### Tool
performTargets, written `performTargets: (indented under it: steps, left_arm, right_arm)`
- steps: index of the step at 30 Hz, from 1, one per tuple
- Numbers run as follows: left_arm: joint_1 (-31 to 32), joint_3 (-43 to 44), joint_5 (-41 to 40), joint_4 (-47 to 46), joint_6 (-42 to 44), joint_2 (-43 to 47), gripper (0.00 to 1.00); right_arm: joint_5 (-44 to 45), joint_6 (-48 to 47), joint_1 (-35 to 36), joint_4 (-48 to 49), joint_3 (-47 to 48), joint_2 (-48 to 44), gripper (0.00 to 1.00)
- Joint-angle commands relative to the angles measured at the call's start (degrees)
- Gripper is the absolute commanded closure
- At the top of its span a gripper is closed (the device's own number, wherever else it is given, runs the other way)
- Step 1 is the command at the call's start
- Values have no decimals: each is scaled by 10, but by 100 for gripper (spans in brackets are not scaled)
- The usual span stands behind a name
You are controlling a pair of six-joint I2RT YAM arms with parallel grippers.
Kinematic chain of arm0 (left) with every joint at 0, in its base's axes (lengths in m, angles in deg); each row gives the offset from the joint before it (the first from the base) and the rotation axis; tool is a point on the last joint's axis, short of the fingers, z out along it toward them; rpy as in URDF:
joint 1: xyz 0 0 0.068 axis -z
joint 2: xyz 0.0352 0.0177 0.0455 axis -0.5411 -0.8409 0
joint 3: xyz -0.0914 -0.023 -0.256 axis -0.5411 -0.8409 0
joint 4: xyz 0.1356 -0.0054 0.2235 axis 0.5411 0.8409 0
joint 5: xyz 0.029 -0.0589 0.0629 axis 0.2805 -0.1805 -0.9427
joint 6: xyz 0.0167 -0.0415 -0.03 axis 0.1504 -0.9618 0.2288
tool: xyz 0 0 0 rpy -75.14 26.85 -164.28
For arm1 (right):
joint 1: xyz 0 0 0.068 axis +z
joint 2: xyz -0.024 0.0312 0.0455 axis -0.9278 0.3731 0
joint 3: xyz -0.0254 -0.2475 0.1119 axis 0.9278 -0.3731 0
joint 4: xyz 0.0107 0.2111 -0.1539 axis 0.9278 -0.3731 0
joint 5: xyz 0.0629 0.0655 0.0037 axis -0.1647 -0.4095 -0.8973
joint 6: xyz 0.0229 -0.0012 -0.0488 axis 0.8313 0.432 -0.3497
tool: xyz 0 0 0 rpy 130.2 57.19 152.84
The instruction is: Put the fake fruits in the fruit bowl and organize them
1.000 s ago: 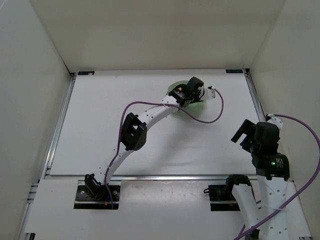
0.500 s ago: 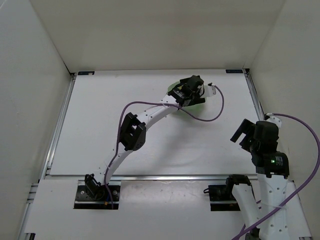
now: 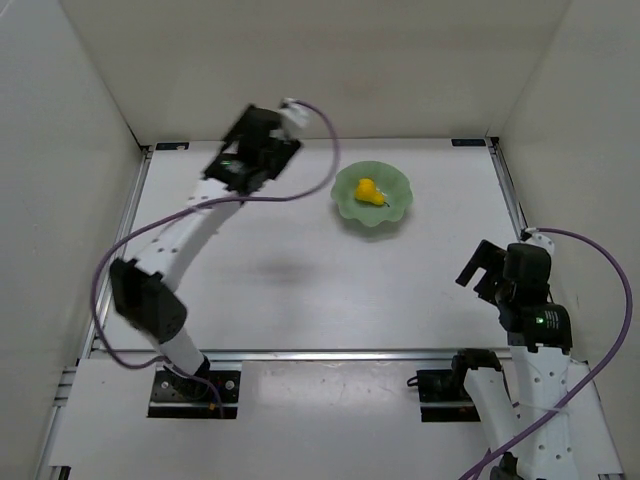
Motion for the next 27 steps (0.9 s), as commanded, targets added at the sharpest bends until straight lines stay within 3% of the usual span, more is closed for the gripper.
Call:
performTargets:
  steps: [1, 6, 7, 11, 16, 27]
  left_arm:
    - [-140, -94, 32, 87, -120, 112, 0]
    - [-299, -160, 136, 246, -187, 211, 0]
    - [-340, -212, 146, 247, -192, 231, 0]
    - [-401, -350, 166, 253, -203, 354, 0]
    - [-409, -454, 197, 264, -238, 434, 0]
    - [-416, -434, 194, 264, -258, 410, 0]
  right_arm:
    - [-14, -5, 0, 39, -7, -6, 0]
    - [-14, -5, 0, 60, 0, 37, 0]
    - [-14, -5, 0, 67, 0, 43, 0]
    - [-28, -5, 0, 88, 5, 63, 0]
    - [-39, -5, 0, 107, 11, 89, 0]
    - [-53, 0, 0, 118, 10, 111, 0]
